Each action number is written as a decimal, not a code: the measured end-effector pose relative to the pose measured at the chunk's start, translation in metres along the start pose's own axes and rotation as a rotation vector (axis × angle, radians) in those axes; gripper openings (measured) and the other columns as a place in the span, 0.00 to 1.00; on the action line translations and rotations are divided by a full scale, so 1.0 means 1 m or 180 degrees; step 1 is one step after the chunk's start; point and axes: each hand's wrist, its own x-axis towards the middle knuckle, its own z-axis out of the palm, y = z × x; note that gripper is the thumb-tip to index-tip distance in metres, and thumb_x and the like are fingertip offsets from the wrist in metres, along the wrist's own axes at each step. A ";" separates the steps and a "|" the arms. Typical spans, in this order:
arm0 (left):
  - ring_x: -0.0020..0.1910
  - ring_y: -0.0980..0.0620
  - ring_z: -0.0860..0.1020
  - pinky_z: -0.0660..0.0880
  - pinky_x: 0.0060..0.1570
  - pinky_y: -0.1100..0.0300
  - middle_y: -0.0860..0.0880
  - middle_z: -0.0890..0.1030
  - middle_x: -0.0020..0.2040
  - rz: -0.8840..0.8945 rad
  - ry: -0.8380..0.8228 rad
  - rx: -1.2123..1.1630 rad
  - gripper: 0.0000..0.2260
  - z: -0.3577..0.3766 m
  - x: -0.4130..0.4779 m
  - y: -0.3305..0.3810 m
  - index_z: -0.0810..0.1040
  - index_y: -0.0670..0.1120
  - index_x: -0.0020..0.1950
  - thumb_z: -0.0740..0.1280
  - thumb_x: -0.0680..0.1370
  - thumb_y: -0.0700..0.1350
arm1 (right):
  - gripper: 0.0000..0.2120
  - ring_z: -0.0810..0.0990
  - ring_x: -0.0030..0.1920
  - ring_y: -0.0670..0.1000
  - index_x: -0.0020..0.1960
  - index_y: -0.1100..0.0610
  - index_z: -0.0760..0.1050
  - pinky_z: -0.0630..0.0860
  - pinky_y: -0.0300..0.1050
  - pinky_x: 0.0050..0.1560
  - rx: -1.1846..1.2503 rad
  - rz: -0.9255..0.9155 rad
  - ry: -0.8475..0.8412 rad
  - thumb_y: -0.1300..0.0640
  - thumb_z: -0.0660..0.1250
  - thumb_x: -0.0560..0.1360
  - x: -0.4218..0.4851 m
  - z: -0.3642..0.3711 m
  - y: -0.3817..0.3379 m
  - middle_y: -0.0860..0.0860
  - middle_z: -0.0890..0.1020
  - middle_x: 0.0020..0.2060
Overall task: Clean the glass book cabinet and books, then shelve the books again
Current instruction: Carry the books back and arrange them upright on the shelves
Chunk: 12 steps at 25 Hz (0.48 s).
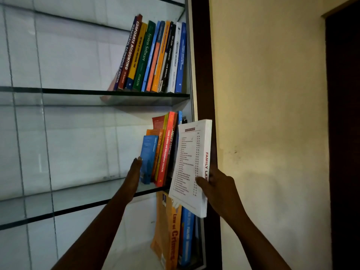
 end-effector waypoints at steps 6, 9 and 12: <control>0.71 0.45 0.64 0.60 0.68 0.50 0.47 0.65 0.74 -0.0028 0.0500 -0.0143 0.23 -0.011 -0.009 0.022 0.61 0.47 0.74 0.55 0.81 0.55 | 0.14 0.81 0.48 0.41 0.53 0.43 0.71 0.81 0.40 0.45 0.1143 0.0288 -0.0409 0.63 0.64 0.76 -0.006 0.011 -0.024 0.45 0.80 0.52; 0.69 0.48 0.67 0.62 0.68 0.51 0.47 0.68 0.72 0.0352 0.0840 0.0096 0.21 -0.032 -0.014 0.035 0.65 0.48 0.72 0.57 0.81 0.54 | 0.13 0.78 0.59 0.53 0.60 0.53 0.71 0.79 0.47 0.53 0.1014 0.0219 -0.0352 0.63 0.63 0.77 0.023 0.054 -0.033 0.54 0.77 0.61; 0.71 0.49 0.65 0.60 0.71 0.48 0.50 0.66 0.73 0.0737 0.0627 0.0415 0.23 -0.040 -0.016 0.054 0.62 0.50 0.74 0.55 0.81 0.55 | 0.20 0.72 0.66 0.56 0.68 0.59 0.66 0.75 0.48 0.59 0.0667 0.0006 -0.0062 0.63 0.62 0.77 0.051 0.104 -0.047 0.56 0.71 0.67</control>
